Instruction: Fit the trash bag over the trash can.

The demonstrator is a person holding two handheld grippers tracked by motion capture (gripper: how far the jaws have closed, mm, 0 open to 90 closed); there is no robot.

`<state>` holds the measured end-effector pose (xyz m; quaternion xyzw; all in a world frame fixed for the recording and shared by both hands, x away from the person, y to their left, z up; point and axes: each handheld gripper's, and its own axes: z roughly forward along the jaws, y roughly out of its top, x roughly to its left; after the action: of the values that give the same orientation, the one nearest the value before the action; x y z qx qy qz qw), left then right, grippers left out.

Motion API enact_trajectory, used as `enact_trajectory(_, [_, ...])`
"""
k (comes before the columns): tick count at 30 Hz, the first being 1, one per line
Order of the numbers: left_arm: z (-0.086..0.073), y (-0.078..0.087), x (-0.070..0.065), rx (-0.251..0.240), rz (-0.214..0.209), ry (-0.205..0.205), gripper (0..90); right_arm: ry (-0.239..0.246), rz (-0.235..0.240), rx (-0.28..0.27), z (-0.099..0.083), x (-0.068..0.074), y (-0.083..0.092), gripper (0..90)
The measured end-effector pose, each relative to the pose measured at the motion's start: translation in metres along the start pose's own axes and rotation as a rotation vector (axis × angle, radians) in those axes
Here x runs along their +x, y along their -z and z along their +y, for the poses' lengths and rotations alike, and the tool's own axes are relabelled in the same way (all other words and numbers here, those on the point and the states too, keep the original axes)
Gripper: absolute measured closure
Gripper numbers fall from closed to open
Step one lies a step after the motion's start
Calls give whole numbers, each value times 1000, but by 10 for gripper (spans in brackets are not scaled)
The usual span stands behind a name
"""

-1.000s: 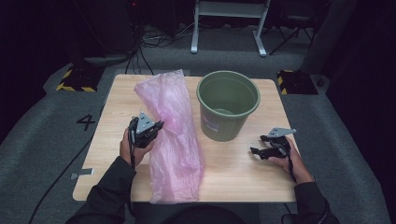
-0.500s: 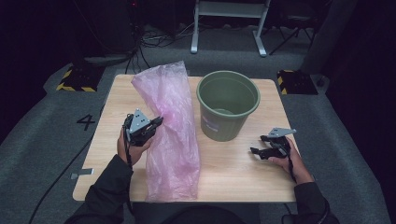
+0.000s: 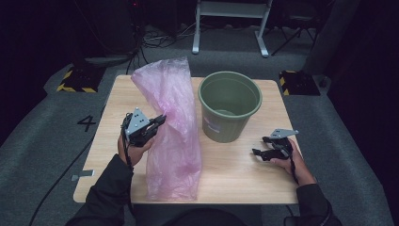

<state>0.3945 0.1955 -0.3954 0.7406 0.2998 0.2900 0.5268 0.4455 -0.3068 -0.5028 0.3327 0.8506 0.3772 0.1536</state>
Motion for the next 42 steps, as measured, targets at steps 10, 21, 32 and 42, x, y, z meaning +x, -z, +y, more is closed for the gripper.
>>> enact_trajectory(10, [15,8,-2,-51,-24,-22,894,-1,0,0,0,0,0,217])
enact_trajectory(21, [34,1,-10,-81,-87,-61,894,-1,-1,1,0,0,0,215])
enact_trajectory(32, [56,-11,-26,-113,-176,-104,894,-4,-6,1,0,0,0,211])
enact_trajectory(42, [68,7,-23,-164,-181,-113,894,-3,-7,2,0,0,0,209])
